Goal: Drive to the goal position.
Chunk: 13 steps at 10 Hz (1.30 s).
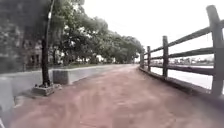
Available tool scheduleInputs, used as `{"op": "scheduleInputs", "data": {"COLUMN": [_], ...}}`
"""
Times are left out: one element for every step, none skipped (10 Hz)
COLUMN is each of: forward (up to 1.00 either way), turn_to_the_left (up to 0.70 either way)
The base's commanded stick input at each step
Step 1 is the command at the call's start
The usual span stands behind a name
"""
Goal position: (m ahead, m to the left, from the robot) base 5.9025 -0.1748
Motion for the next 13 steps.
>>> {"op": "scheduleInputs", "data": {"forward": [1.0, 1.0, 1.0, 1.0, 1.0, 1.0, 1.0, 1.0, 1.0, 1.0, 1.0, 1.0, 1.0], "turn_to_the_left": [0.0, 0.0, 0.0, 0.0, 0.0, 0.0, 0.0, 0.0, 0.0, 0.0, 0.0, 0.0, 0.0]}}
